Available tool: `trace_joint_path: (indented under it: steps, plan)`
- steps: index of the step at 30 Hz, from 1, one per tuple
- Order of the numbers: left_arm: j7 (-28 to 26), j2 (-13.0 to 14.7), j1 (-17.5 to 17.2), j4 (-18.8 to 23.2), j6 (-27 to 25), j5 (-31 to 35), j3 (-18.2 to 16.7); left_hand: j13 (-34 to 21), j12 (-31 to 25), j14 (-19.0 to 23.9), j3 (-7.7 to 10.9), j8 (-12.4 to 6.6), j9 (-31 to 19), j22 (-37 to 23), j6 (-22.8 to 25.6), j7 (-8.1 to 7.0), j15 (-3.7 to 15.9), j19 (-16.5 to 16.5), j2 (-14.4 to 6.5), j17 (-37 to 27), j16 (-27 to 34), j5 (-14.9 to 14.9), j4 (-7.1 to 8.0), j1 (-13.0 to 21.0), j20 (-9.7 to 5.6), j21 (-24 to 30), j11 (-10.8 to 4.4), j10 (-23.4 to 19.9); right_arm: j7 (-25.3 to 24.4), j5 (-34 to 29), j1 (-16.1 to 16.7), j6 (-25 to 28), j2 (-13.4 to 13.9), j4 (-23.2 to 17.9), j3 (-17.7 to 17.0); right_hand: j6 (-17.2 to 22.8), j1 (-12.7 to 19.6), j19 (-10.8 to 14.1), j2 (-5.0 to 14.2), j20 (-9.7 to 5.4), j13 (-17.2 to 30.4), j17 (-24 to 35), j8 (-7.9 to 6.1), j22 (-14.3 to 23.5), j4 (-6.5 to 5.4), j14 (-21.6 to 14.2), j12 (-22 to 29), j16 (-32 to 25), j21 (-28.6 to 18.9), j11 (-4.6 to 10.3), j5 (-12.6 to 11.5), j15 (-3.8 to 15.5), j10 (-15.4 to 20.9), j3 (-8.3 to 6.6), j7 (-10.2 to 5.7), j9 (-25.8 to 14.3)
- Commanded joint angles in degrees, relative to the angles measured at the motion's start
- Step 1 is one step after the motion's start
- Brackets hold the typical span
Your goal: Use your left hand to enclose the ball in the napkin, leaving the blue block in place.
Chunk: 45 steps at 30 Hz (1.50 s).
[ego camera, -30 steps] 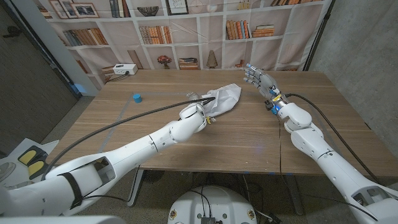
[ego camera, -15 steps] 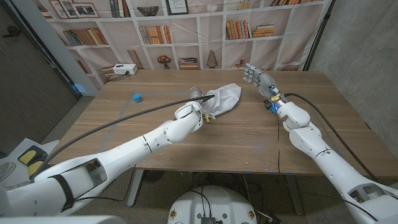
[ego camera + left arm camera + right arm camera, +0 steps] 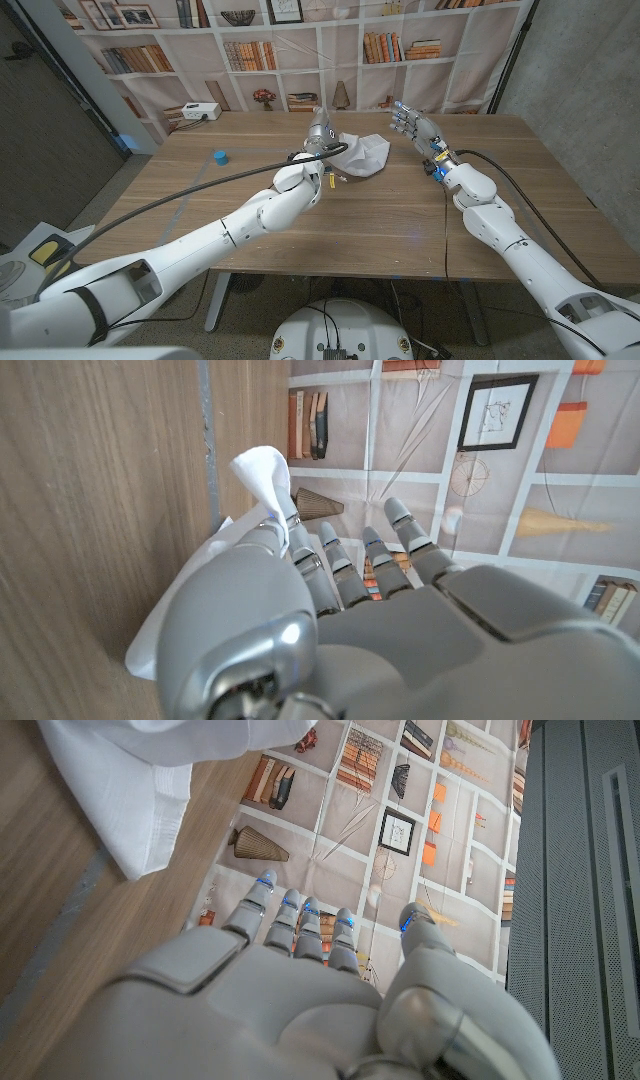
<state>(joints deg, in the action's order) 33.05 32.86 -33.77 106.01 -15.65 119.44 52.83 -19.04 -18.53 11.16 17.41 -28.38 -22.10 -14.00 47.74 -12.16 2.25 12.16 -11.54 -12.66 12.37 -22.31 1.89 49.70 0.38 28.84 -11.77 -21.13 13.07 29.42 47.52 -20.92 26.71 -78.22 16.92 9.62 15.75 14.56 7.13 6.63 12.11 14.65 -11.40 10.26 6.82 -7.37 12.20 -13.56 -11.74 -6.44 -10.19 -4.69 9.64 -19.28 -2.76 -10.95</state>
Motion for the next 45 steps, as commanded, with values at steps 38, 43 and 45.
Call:
trace_joint_path:
  steps: [38,43,45]
  plan:
    - [-46.2,-33.8,34.3,-72.1,-4.1,-32.1,19.6,-2.1,-2.3,4.8,-1.14,-5.59,-5.4,-0.3,0.5,-0.13,9.98,1.6,3.0,0.0,0.6,-3.7,1.20,1.2,-1.86,3.1,-0.24,-4.7,-3.0,-2.1,9.9,-14.1,5.4,-11.8,-3.7,1.1,0.4,1.7,-0.99,-1.68,0.1,-0.5,-0.07,0.1,0.71,-1.3,0.2,-0.2,-0.6,-0.83,-0.2,0.70,0.9,0.44,0.36,0.0]
    - [-45.5,-41.4,38.4,-84.6,1.1,-39.3,25.7,-2.4,-2.5,4.9,-1.76,-6.46,-5.5,-0.1,1.9,-0.35,10.01,1.8,4.2,0.2,0.4,-4.0,0.75,1.8,-1.81,3.5,-0.22,-5.3,-3.7,-1.8,10.7,-14.7,5.9,-11.6,-4.3,1.2,0.4,1.9,-1.06,-1.78,0.1,-0.6,-0.06,0.1,0.75,-1.3,0.2,-0.1,-0.6,-0.82,-0.2,0.72,1.0,0.41,0.38,0.0]
    - [-42.1,-42.5,39.5,-85.9,3.4,-41.2,28.4,-2.5,-2.5,5.1,-1.91,-6.62,-5.5,-0.1,2.3,-0.33,10.00,1.7,4.4,0.2,0.3,-4.1,0.62,2.0,-1.81,3.5,-0.20,-5.3,-4.1,-1.4,11.0,-14.7,5.8,-11.6,-4.4,1.2,0.4,1.9,-1.05,-1.78,0.1,-0.6,-0.08,0.1,0.77,-1.4,0.2,-0.1,-0.6,-0.81,-0.2,0.72,1.1,0.40,0.39,0.0]
